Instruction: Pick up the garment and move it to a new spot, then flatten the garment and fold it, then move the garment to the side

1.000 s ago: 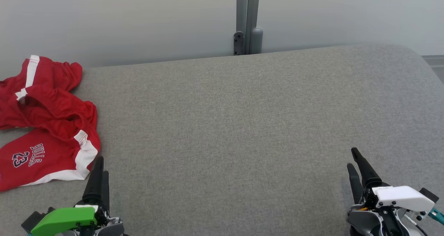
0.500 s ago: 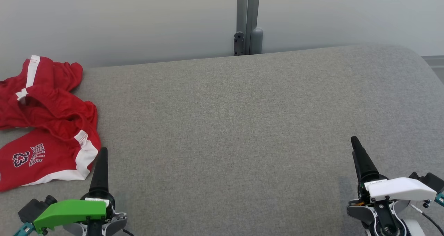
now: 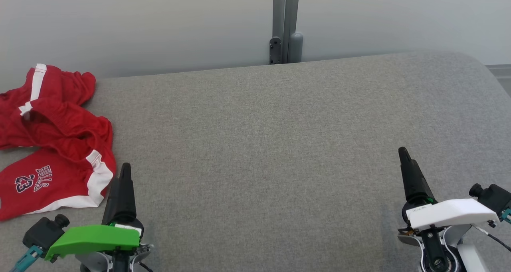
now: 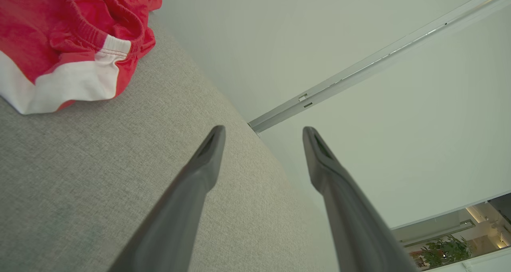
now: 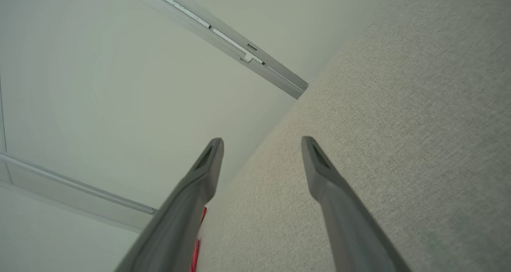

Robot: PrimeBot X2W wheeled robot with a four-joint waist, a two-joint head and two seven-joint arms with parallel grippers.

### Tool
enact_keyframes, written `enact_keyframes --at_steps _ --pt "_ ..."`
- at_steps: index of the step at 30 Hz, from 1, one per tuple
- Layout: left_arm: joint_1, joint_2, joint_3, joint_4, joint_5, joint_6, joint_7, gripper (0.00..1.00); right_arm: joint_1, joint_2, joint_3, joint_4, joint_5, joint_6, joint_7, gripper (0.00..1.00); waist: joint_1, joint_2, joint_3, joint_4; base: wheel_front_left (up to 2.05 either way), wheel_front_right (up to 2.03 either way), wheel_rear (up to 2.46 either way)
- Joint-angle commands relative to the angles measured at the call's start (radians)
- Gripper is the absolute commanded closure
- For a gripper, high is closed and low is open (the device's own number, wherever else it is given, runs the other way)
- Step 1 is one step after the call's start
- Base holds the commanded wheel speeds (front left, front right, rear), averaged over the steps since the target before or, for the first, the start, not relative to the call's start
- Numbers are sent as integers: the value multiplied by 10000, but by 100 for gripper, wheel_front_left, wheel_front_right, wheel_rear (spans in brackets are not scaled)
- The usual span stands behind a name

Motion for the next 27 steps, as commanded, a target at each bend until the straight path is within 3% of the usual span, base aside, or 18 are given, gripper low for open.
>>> enact_keyframes --at_steps 1,11,27 --pt "26 72 -50 -215 466 63 -105 0 -25 -79 58 -262 -492 5 -120 0 -1 -1 -2 -2 0 0 0" --pt "271 85 -175 -389 2413 219 -430 0 61 -88 366 -515 -2551 6 -448 0 -1 -1 -13 -14 0 0 0" --pt "571 101 -516 -575 4797 325 -894 0 174 -106 681 -634 -4697 6 -908 0 -1 -1 -26 -16 0 0 0"
